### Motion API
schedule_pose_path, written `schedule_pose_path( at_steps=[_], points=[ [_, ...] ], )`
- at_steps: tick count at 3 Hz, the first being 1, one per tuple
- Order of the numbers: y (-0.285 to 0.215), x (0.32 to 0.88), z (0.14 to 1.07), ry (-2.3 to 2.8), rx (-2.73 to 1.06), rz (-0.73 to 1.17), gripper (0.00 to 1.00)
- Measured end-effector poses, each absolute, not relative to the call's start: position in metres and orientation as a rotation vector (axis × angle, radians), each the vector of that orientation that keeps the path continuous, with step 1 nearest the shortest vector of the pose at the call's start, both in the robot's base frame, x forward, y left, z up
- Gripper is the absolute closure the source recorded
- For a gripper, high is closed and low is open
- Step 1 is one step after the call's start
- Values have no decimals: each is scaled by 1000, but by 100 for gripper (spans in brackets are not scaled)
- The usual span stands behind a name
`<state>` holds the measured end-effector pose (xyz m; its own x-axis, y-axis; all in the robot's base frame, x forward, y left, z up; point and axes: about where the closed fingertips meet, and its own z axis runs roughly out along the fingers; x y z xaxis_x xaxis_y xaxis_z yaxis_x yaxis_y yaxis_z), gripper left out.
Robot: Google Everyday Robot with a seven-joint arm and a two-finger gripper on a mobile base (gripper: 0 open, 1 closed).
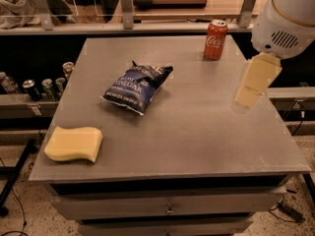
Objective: Pick blue chip bag
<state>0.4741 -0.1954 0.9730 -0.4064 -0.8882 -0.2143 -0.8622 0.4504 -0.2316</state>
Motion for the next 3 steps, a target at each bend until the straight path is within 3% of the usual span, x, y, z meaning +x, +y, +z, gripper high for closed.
schedule_pose_path(
  at_steps=[3],
  points=[
    [-187,481,976,2470,-1292,-47,0]
  ],
)
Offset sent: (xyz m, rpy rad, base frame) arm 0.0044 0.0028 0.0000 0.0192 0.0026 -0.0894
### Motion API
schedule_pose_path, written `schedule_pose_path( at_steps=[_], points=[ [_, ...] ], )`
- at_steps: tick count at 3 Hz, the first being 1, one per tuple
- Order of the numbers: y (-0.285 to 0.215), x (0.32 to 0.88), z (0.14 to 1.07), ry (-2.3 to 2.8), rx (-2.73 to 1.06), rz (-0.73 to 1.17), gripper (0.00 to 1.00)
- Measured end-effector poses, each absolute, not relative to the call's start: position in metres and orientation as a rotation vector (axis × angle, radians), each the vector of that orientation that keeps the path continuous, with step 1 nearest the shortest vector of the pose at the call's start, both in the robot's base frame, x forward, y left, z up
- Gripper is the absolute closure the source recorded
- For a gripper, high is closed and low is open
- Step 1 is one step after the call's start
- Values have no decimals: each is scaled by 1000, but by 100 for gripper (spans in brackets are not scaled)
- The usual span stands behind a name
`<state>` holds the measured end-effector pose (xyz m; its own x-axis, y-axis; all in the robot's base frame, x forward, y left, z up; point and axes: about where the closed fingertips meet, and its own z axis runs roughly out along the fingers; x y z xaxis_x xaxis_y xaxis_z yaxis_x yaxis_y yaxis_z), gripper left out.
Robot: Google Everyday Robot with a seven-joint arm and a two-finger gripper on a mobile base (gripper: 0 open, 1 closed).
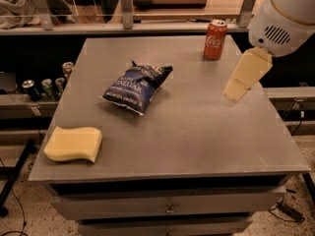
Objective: Pick blue chip bag
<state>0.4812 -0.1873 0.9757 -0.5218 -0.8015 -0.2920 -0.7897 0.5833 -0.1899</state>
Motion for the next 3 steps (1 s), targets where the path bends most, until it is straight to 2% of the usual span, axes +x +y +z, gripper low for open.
schedule_pose_path(
  at_steps=[2,3],
  points=[
    [-114,522,975,2472,-1255,149,0],
    [-83,540,961,2559,-1215,169,0]
  ],
)
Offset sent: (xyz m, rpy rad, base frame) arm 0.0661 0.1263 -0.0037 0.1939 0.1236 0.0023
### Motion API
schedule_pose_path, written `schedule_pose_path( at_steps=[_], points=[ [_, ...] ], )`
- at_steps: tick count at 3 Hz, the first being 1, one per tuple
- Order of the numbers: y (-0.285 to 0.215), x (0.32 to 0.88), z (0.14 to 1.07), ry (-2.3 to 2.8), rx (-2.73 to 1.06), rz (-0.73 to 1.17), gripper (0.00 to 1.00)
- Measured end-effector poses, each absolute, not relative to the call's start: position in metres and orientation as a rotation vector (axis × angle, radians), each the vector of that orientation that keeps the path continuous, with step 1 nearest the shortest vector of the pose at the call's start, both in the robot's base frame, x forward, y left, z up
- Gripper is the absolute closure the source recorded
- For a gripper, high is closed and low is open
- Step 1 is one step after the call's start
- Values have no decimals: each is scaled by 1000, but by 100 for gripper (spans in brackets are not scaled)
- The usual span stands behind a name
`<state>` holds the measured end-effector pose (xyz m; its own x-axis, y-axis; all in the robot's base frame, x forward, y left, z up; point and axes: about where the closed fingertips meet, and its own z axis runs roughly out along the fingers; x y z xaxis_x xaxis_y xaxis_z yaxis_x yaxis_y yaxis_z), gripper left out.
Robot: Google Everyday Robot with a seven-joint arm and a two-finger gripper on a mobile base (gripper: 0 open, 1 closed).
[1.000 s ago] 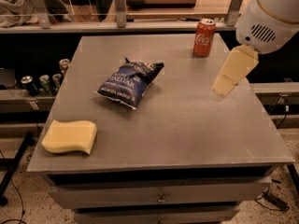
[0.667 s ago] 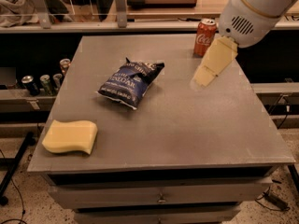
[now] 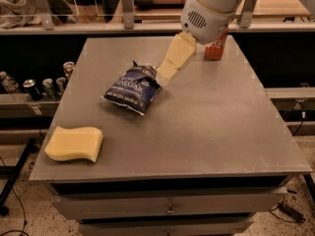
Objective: Pick blue chip bag
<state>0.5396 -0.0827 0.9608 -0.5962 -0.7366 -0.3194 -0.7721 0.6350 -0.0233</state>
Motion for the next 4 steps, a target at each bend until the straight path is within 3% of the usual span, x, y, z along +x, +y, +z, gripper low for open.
schedule_pose_path(
  at_steps=[4],
  points=[
    [-22,604,910,2931,-648,20,0]
  ],
)
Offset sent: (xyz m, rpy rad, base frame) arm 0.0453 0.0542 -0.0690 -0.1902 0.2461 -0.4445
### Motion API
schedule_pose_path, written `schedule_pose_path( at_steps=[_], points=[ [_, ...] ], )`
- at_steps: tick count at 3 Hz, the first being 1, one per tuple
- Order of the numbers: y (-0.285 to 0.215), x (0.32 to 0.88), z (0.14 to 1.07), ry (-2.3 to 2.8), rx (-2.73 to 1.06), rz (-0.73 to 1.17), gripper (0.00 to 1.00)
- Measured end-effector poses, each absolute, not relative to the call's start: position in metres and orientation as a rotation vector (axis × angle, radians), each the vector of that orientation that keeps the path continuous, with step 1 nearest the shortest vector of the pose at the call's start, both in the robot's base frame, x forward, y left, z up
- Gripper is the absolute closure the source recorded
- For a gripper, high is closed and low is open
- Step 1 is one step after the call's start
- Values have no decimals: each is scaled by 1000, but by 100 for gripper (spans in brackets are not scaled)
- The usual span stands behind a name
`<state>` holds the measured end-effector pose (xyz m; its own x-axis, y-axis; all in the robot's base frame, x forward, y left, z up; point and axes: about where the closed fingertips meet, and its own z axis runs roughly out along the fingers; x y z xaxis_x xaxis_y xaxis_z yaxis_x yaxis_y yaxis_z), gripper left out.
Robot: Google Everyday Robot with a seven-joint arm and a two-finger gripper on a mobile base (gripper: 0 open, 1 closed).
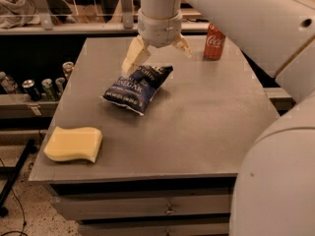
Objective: Pick blue chip bag
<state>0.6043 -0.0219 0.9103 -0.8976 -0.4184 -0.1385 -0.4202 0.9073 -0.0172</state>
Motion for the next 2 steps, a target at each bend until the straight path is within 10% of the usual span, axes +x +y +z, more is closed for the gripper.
schedule_pose_path(
  at_steps=[2],
  points=[
    [10,607,905,2944,-583,64,0]
  ],
)
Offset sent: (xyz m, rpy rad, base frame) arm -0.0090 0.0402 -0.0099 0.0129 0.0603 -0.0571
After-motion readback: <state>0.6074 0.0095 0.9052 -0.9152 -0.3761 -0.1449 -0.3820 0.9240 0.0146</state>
